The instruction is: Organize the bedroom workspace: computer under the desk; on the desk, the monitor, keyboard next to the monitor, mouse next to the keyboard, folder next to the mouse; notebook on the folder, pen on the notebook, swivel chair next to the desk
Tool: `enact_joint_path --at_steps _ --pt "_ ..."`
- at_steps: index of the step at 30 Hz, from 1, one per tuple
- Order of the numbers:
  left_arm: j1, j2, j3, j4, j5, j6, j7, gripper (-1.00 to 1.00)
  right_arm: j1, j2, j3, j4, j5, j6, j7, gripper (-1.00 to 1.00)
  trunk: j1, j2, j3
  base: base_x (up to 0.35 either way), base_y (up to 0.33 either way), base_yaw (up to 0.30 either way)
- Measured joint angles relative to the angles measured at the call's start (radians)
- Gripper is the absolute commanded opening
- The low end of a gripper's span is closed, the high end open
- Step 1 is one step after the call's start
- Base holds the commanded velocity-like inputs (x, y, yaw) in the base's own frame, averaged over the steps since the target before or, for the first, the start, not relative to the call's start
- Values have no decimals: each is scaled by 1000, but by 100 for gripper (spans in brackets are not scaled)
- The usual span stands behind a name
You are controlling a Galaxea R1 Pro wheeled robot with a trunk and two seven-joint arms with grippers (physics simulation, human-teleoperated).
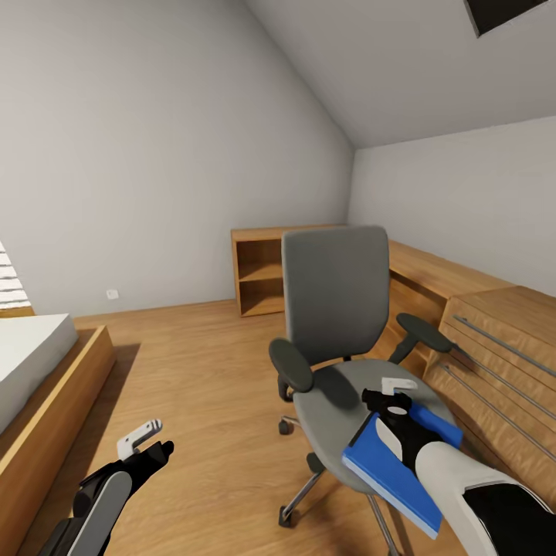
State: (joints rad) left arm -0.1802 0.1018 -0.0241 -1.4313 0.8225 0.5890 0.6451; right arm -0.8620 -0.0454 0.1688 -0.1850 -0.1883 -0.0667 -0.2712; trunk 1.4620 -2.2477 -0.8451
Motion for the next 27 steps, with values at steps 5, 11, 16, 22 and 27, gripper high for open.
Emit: enact_joint_path --at_steps 5,11,16,22,27 --pt "0 0 0 0 -1 0 1 100 1 0 -16 8 -9 -2 -3 100 -19 35 15 0 0 0" --pt "0 0 0 0 -1 0 1 100 1 0 -16 7 -10 -2 -3 100 -42 77 34 0 0 0" --pt "0 0 0 0 -1 0 1 100 1 0 -16 7 -11 -2 -3 100 -61 112 50 0 0 0" --pt "0 0 0 0 -1 0 1 100 1 1 -16 7 -11 -1 -3 100 -84 154 69 0 0 0" --pt "0 0 0 0 1 0 0 100 1 0 -17 5 -11 -2 -2 100 -96 175 78 0 0 0"
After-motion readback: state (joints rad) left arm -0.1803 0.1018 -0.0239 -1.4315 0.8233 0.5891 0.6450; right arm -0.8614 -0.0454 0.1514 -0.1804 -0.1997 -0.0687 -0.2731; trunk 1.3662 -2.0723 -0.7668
